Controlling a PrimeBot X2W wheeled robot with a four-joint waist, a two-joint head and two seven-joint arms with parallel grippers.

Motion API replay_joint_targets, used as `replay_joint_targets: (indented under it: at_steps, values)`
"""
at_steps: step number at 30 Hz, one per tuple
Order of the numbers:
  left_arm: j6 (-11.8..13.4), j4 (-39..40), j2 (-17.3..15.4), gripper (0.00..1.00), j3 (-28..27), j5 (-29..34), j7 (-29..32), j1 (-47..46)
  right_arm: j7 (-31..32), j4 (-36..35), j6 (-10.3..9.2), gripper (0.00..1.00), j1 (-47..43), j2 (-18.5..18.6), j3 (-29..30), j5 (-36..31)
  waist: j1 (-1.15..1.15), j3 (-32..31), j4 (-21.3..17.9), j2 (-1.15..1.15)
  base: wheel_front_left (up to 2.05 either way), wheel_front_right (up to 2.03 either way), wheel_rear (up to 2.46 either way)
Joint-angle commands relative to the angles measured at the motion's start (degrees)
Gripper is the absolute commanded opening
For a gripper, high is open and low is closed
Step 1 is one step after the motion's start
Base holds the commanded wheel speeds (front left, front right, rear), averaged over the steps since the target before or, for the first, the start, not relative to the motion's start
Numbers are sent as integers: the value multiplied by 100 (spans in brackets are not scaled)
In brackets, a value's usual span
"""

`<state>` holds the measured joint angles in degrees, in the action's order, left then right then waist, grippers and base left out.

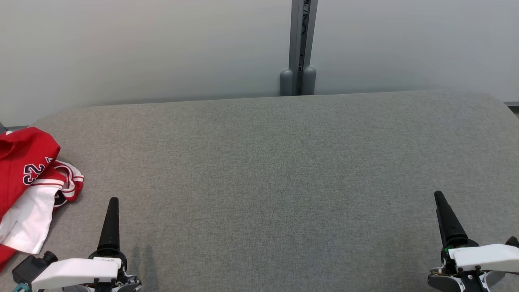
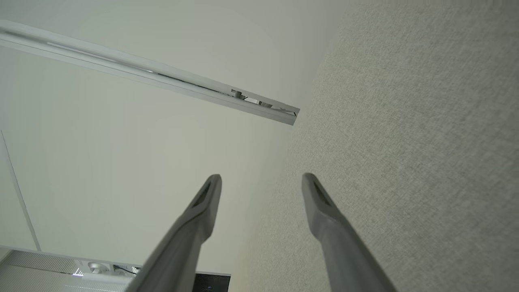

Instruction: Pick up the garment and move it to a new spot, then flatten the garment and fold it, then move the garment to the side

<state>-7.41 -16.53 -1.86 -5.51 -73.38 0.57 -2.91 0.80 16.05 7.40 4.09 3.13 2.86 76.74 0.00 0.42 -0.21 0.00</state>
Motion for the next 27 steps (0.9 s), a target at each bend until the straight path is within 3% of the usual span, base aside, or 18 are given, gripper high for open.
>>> replay_joint_targets:
  at_steps: [1,15,27]
  values:
    - [-4,84,-63,100,-20,278,-61,-137,-83,-58,4,100,140,70,-31,-256,0,1,-3,0,0,0,0]
    - [45,47,-74,100,86,1875,-368,-76,-392,27,6,100,176,159,-357,-1672,0,10,-17,0,0,0,0]
    - [125,13,-82,100,151,2821,-578,-42,-604,76,7,100,212,178,-466,-2532,0,22,-41,0,0,0,0]
